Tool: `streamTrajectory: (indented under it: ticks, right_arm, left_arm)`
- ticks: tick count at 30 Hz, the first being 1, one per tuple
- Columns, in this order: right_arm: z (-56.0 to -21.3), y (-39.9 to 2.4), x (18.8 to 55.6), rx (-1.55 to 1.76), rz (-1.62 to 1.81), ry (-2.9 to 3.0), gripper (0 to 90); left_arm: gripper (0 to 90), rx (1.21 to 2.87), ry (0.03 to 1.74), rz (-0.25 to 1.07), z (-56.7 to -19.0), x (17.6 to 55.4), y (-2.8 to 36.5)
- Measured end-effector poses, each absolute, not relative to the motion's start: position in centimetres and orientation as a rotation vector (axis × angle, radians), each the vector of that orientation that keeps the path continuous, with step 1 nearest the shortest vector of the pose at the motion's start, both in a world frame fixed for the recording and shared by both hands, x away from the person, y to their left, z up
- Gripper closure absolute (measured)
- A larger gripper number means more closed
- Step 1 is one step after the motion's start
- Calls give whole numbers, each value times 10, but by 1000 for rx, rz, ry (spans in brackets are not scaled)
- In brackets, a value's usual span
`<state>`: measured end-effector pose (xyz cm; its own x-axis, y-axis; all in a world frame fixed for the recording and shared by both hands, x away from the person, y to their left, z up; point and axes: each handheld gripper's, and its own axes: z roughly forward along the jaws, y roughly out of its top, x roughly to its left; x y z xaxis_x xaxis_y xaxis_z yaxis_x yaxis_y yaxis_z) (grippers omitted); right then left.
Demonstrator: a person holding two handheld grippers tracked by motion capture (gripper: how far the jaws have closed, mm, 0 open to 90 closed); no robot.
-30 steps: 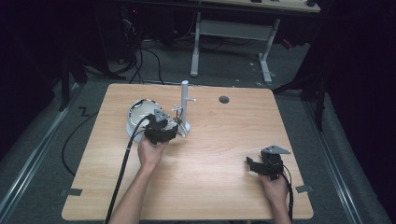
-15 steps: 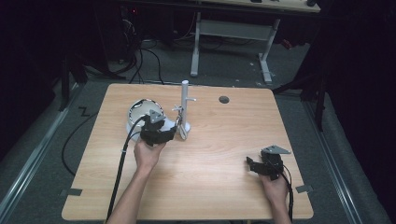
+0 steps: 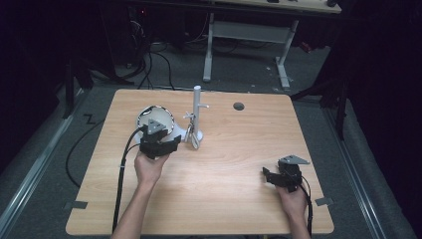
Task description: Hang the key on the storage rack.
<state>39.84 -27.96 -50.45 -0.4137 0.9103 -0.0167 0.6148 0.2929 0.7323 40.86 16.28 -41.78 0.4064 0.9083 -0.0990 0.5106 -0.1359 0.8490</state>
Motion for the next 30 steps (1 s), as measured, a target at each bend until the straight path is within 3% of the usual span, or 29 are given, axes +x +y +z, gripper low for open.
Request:
streamTrajectory:
  ticks: [30]
  right_arm:
    - [-504, -279, 398, 1365, 915, 2133, 292]
  left_arm:
    - [416, 1720, 1253, 545, -415, 383, 184]
